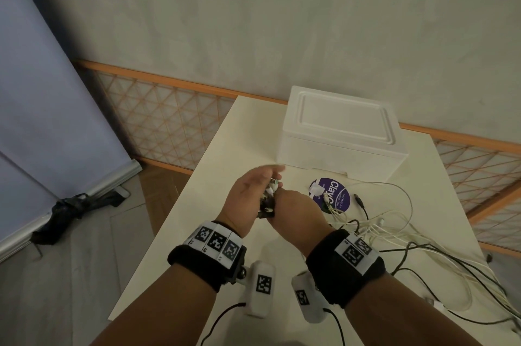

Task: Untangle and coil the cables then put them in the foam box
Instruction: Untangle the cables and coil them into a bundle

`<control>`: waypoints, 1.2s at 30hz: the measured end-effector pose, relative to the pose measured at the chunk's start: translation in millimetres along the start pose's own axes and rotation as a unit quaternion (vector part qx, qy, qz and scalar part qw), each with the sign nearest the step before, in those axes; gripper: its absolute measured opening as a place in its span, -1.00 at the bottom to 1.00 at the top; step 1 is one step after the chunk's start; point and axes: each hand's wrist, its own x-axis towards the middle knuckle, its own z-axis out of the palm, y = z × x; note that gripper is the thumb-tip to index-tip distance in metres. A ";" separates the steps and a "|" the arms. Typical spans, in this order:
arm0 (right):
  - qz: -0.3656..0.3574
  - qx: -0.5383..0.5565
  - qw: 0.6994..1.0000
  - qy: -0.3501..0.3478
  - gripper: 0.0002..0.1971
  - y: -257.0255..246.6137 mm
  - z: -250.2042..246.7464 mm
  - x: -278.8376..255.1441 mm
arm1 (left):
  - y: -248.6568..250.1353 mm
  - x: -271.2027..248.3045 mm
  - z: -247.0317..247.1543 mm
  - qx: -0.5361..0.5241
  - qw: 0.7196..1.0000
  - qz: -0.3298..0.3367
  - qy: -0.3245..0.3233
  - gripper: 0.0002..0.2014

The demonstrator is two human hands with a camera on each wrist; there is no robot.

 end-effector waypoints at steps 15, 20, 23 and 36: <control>0.044 0.215 0.976 0.010 -0.81 -3.3 6.1 7.2 | -2.4 4.2 -2.6 0.070 0.996 0.002 0.047 -0.74; 0.050 0.294 0.954 -0.014 -0.87 -6.1 3.0 5.6 | -2.2 4.9 -6.2 0.031 0.999 -0.030 0.026 -0.73; 0.086 0.351 0.932 -0.037 -0.88 -5.7 1.5 7.0 | -1.9 5.4 -9.7 -0.018 0.998 -0.052 0.008 -0.71; 0.045 0.196 0.980 -0.013 -0.85 -17.9 -7.7 17.8 | -6.5 6.2 -13.5 0.173 0.981 0.070 -0.048 -0.78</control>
